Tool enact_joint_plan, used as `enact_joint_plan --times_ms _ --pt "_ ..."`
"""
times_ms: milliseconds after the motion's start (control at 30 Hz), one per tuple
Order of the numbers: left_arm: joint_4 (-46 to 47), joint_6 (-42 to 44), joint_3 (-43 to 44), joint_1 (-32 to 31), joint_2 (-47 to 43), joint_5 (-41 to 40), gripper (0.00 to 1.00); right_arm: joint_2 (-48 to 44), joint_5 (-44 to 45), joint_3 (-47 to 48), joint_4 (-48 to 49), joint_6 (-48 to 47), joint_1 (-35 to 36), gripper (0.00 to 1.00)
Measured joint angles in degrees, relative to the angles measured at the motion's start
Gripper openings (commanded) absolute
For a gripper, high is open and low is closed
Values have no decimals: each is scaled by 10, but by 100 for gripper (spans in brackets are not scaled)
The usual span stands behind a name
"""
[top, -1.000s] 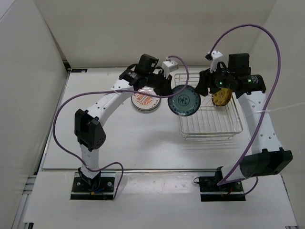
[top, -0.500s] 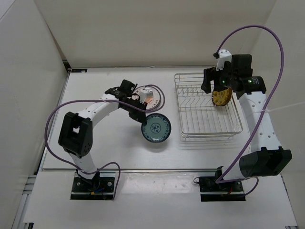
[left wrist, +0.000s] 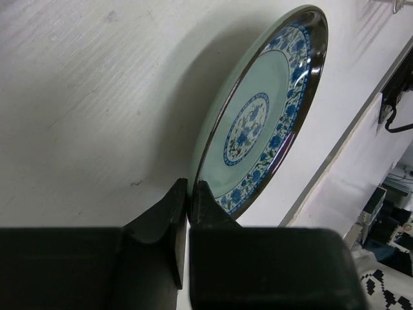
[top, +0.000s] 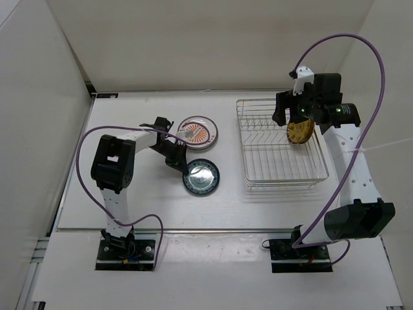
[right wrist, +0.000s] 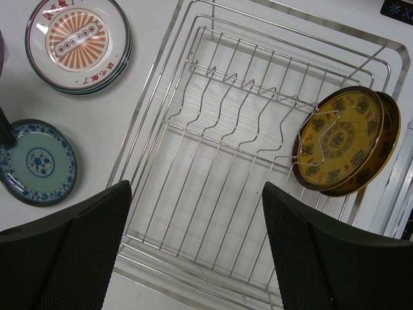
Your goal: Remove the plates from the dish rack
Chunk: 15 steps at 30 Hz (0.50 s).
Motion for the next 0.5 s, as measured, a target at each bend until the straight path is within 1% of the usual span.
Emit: enact_joint_plan --times_ms 67,100,133,167,233,267,300,367,400,500 --pt "1 0 0 0 6 0 11 0 0 0 0 0 0 85" --pt "2 0 0 0 6 0 12 0 -1 0 0 0 0 85" --pt "4 -1 0 0 6 0 17 0 -1 0 0 0 0 85" --pt "7 -2 0 0 6 0 24 0 -1 0 0 0 0 85" --pt "9 -4 0 2 6 1 32 0 -3 0 0 0 0 85" --pt "10 -4 0 2 6 1 34 0 -4 0 0 0 0 85" --pt "11 -5 0 3 6 1 41 0 -5 0 0 0 0 85" --pt "12 -9 0 7 6 0 48 0 -5 0 0 0 0 85" --pt "13 -9 -1 8 6 1 53 0 -6 0 0 0 0 85" --pt "16 -11 -4 12 6 0 60 0 -8 0 0 0 0 85"
